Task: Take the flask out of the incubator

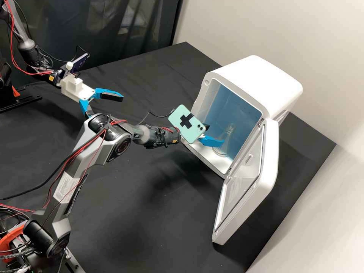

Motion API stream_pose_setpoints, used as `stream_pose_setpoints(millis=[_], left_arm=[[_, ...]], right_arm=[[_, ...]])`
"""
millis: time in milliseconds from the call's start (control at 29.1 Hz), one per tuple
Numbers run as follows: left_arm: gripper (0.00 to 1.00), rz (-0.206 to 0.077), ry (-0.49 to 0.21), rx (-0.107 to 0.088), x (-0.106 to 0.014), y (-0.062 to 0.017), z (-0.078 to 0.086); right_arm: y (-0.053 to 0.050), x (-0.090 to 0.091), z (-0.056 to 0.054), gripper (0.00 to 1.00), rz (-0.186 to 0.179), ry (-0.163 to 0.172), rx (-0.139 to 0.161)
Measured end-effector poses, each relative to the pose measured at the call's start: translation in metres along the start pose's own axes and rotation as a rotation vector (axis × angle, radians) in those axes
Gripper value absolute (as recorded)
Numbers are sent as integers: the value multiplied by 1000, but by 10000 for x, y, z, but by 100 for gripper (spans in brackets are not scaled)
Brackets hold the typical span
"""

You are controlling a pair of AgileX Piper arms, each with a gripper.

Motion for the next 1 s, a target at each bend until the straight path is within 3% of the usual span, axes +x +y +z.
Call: stream_pose_setpoints(millis=[412,618,756,996], left_arm=[[100,0,0,0,0,0,0],[100,-1,-6,1,5,-3,14],[100,-3,-13,1,9,-6,29],[100,4,-17,1,29,8,41]], right_arm=[[-17,162,-42,100,7,-30,-16],[67,254,-140,100,23,-45,-10],[98,310,-195,100,38,-37,-45],[111,372,-244,100,40,-47,-67]])
